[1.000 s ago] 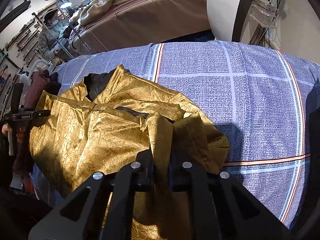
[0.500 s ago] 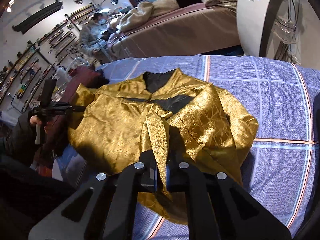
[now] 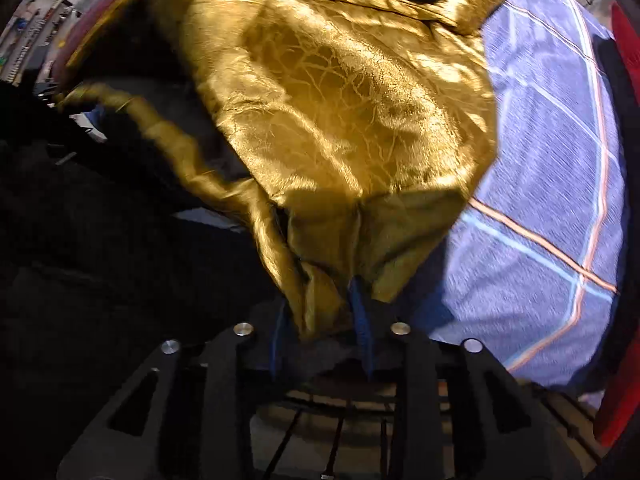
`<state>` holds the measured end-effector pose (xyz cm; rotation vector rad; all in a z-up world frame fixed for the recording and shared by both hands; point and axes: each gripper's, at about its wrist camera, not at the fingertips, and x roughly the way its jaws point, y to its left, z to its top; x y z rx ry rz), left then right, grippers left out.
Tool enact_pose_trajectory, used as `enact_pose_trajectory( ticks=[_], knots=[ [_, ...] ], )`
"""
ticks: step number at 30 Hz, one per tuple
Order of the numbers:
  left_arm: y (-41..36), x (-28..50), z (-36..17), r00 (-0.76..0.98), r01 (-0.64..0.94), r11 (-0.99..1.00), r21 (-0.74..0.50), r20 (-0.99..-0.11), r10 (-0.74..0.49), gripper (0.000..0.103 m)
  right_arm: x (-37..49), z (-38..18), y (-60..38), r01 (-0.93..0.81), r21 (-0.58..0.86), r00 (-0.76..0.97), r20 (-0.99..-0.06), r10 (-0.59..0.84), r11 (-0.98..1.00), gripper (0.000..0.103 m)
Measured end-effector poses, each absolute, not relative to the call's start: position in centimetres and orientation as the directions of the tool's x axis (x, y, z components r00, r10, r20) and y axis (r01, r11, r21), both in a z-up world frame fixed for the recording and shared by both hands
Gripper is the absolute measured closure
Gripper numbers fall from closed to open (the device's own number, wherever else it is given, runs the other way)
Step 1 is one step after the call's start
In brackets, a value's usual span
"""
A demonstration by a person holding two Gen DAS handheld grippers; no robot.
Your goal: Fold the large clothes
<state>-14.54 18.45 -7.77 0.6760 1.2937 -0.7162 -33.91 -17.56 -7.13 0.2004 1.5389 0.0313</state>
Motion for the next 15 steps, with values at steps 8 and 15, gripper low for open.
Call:
enact_pose_trajectory(
  ticks=[8, 15],
  knots=[
    [23.7, -7.0, 3.5, 0.303, 0.606, 0.789, 0.101, -0.946, -0.112, 0.028, -31.7, 4.4, -23.3, 0.284, 0.118, 0.500, -0.865, -0.042, 0.951, 0.018],
    [5.2, -1.4, 5.3, 0.458, 0.656, 0.721, 0.224, -0.877, -0.145, 0.020, -22.7, 2.2, -26.7, 0.370, 0.132, 0.589, -0.799, -0.122, 0.920, 0.017]
  ],
)
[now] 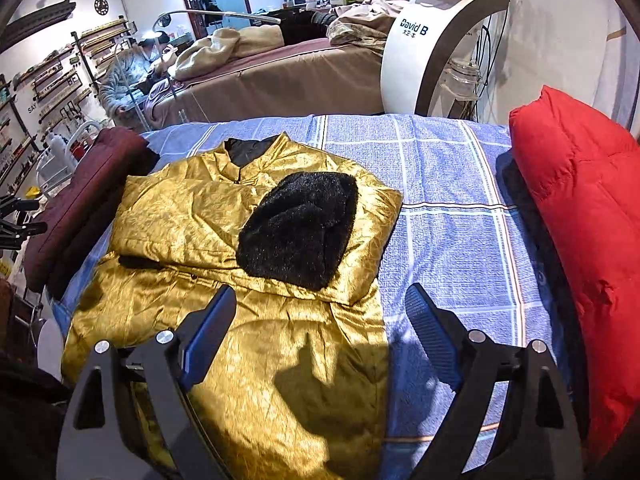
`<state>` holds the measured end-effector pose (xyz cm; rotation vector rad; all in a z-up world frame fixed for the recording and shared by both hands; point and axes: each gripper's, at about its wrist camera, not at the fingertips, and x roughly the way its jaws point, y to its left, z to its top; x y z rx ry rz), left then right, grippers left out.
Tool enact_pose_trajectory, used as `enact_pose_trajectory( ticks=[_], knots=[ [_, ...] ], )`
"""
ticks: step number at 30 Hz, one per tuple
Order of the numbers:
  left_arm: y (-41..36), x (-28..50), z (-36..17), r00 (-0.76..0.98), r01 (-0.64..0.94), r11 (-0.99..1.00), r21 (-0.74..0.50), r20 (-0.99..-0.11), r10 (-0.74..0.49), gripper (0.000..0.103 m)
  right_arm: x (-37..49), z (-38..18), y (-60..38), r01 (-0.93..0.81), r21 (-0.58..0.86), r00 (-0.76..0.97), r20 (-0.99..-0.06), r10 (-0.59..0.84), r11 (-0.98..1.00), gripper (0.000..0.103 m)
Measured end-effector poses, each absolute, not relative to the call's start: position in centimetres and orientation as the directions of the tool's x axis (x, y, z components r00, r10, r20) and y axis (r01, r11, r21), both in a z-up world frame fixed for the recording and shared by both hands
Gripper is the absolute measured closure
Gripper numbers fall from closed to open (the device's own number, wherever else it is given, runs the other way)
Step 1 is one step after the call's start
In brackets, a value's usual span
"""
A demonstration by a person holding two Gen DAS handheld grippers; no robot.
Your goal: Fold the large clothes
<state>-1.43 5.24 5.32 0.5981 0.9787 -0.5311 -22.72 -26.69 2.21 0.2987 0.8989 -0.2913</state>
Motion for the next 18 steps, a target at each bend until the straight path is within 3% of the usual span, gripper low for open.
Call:
enact_pose_trajectory(
  ticks=[4, 8, 11, 12, 15, 17, 18],
  knots=[
    [-10.2, -2.1, 1.0, 0.249, 0.744, 0.668, 0.005, -0.930, -0.270, 0.009, -22.0, 0.0, -27.7, 0.427, 0.239, 0.595, -0.801, -0.071, 0.872, 0.017],
    [-18.3, -3.7, -4.1, 0.203, 0.765, 0.644, -0.015, -0.943, -0.264, 0.009, -24.6, -0.9, -27.7, 0.480, 0.308, 0.610, -0.790, -0.061, 0.821, 0.017],
    [-21.1, -4.8, -5.5, 0.293, 0.737, 0.676, 0.005, -0.904, -0.312, 0.010, -26.5, -1.8, -28.5, 0.530, 0.354, 0.619, -0.782, -0.068, 0.770, 0.017],
    [-21.9, -4.8, -5.7, 0.289, 0.734, 0.679, 0.008, -0.908, -0.302, 0.011, -27.1, -2.0, -28.8, 0.546, 0.368, 0.620, -0.782, -0.067, 0.753, 0.017],
    [-24.1, -4.8, -8.0, 0.192, 0.753, 0.657, -0.032, -0.945, -0.266, 0.041, -28.4, -2.7, -29.4, 0.572, 0.394, 0.619, -0.783, -0.064, 0.720, 0.017],
    [-24.2, -5.3, -8.1, 0.149, 0.746, 0.662, -0.070, -0.952, -0.268, 0.040, -28.8, -3.1, -29.4, 0.575, 0.392, 0.615, -0.786, -0.063, 0.718, 0.017],
    [-23.9, -5.5, -7.7, 0.142, 0.737, 0.669, -0.097, -0.946, -0.293, 0.033, -28.9, -3.3, -29.4, 0.574, 0.394, 0.614, -0.787, -0.059, 0.717, 0.017]
  ],
)
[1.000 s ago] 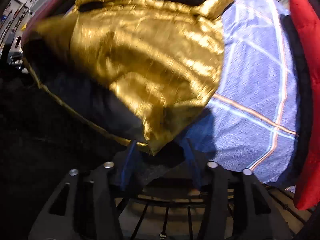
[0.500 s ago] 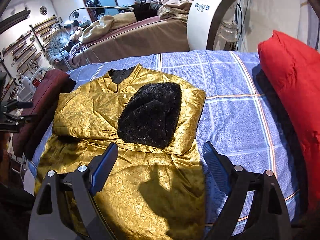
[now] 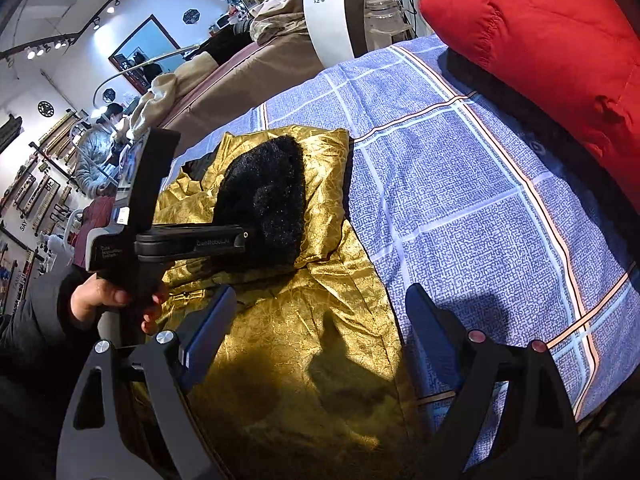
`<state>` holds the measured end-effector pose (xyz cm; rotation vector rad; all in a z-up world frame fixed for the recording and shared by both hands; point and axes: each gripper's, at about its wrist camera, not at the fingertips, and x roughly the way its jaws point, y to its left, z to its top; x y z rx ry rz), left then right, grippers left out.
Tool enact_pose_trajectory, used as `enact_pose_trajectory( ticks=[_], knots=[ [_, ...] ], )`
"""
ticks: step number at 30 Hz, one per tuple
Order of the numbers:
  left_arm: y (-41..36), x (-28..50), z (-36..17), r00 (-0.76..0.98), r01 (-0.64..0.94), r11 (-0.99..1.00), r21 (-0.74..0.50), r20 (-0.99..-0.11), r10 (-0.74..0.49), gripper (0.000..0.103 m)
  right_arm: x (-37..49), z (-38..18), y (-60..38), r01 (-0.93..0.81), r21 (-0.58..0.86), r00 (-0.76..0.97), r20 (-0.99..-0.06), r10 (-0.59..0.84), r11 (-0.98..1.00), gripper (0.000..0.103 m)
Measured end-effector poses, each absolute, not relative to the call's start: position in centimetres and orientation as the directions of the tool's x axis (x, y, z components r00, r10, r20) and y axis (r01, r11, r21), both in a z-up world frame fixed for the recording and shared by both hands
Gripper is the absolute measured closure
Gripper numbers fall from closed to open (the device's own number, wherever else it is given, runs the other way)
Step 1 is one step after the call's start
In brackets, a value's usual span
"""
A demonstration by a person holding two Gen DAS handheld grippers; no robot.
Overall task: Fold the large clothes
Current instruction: 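Grasp the black fur piece with the left gripper and lift it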
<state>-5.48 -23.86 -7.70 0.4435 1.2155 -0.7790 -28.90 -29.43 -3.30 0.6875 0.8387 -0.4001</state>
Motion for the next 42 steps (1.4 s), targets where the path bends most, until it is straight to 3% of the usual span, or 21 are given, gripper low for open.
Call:
enact_pose_trajectory(
  ticks=[1, 2, 5, 7, 8, 10, 12, 15, 19, 25, 31, 38, 42],
  knots=[
    [-23.5, -5.6, -7.2, 0.123, 0.733, 0.663, -0.150, -0.930, -0.346, 0.015, -29.0, -3.4, -29.4, 0.573, 0.401, 0.616, -0.786, -0.054, 0.715, 0.017],
    [-23.5, -5.6, -7.0, 0.105, 0.734, 0.653, -0.185, -0.920, -0.378, 0.006, -29.1, -3.6, -29.4, 0.570, 0.410, 0.622, -0.782, -0.047, 0.712, 0.017],
    [-24.6, -5.8, -8.0, 0.103, 0.754, 0.642, -0.136, -0.942, -0.320, 0.009, -29.1, -4.1, -29.4, 0.564, 0.424, 0.627, -0.778, -0.033, 0.708, 0.017],
    [-25.7, -5.2, -10.0, 0.094, 0.770, 0.631, -0.096, -0.961, -0.261, 0.034, -28.9, -4.3, -29.2, 0.562, 0.423, 0.626, -0.779, -0.032, 0.711, 0.017],
    [-25.9, -4.9, -10.5, 0.075, 0.767, 0.632, -0.109, -0.963, -0.258, 0.038, -28.7, -4.3, -29.3, 0.560, 0.423, 0.628, -0.778, -0.031, 0.713, 0.017],
    [-25.9, -4.5, -10.7, 0.081, 0.756, 0.645, -0.113, -0.961, -0.264, 0.060, -28.6, -4.4, -29.1, 0.558, 0.413, 0.626, -0.779, -0.039, 0.720, 0.017],
    [-25.8, -3.9, -10.4, 0.068, 0.737, 0.663, -0.131, -0.962, -0.265, 0.071, -28.4, -4.2, -28.9, 0.555, 0.399, 0.621, -0.782, -0.045, 0.730, 0.017],
    [-24.6, -3.0, -9.6, 0.049, 0.699, 0.690, -0.188, -0.950, -0.309, 0.079, -27.7, -3.9, -28.6, 0.540, 0.386, 0.622, -0.782, -0.046, 0.748, 0.017],
    [-20.9, -1.2, -6.0, 0.108, 0.631, 0.735, -0.247, -0.911, -0.399, 0.082, -25.4, -3.4, -27.3, 0.493, 0.337, 0.611, -0.791, -0.043, 0.802, 0.017],
    [-7.5, 4.1, 2.6, 0.340, 0.460, 0.846, -0.271, -0.826, -0.450, 0.082, -19.2, -3.2, -23.4, 0.346, 0.278, 0.590, -0.807, 0.022, 0.896, 0.017],
    [9.9, 7.8, 10.1, 0.606, 0.228, 0.953, -0.199, -0.737, -0.299, 0.082, -11.7, -3.6, -15.9, 0.119, 0.167, 0.588, -0.806, 0.066, 0.979, 0.017],
    [26.9, 9.5, 8.5, 0.671, -0.122, 0.983, -0.138, -0.741, -0.021, 0.082, -4.0, -5.5, -6.4, -0.135, 0.002, 0.551, -0.831, 0.077, 0.991, 0.017],
    [34.1, 10.0, 6.0, 0.614, -0.265, 0.953, -0.150, -0.788, 0.046, 0.081, -0.3, -6.4, -3.4, -0.160, 0.076, 0.496, -0.856, 0.147, 0.984, 0.017]
  ],
)
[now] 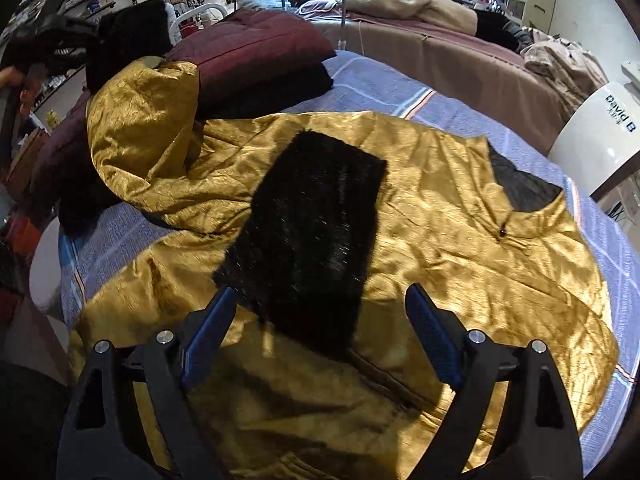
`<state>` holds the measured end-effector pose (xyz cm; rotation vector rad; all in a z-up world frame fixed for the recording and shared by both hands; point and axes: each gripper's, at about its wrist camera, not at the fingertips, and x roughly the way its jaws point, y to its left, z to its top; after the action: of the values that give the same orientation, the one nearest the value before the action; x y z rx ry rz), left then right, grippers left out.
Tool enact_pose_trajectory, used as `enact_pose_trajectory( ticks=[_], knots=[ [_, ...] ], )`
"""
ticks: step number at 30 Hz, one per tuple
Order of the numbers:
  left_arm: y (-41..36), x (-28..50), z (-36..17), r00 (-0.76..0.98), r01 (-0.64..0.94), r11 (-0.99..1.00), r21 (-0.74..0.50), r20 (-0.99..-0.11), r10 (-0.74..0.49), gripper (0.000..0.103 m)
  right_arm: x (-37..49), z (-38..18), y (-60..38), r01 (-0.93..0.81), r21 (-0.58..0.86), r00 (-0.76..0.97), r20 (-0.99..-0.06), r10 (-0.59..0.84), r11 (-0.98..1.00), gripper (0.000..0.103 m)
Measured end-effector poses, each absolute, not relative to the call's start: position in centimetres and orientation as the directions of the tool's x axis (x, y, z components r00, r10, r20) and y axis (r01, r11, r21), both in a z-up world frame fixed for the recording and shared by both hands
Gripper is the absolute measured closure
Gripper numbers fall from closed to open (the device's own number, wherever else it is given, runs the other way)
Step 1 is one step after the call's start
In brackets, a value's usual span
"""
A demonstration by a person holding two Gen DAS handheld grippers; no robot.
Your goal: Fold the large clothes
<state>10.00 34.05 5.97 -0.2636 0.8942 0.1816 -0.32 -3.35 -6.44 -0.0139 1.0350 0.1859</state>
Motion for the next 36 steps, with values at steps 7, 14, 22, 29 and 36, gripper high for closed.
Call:
enact_pose_trajectory(
  ticks=[7, 14, 22, 29, 36],
  knots=[
    [41.1, 8.5, 6.5, 0.580, -0.441, 0.890, -0.114, -0.793, 0.185, 0.035, 4.9, -9.4, -1.5, 0.032, 0.199, 0.340, -0.924, 0.177, 0.979, 0.017],
    [43.6, 5.5, 8.6, 0.604, -0.451, 0.891, -0.046, -0.751, 0.267, 0.013, 6.6, -11.8, -0.1, 0.149, 0.043, 0.295, -0.955, -0.003, 0.988, 0.053],
    [40.2, 3.1, 8.8, 0.608, -0.366, 0.927, -0.087, -0.776, 0.167, 0.013, 5.2, -9.2, -3.9, 0.190, 0.195, 0.357, -0.927, 0.118, 0.962, 0.087],
    [34.1, 2.8, 9.4, 0.629, -0.278, 0.952, -0.126, -0.773, 0.081, 0.010, -2.6, -1.8, -16.4, 0.315, 0.358, 0.546, -0.826, 0.141, 0.879, 0.087],
    [26.5, 3.3, 9.7, 0.638, -0.215, 0.969, -0.125, -0.769, 0.042, 0.006, -16.3, 6.5, -34.5, 0.570, 0.167, 0.578, -0.778, -0.248, 0.805, 0.087]
  ],
)
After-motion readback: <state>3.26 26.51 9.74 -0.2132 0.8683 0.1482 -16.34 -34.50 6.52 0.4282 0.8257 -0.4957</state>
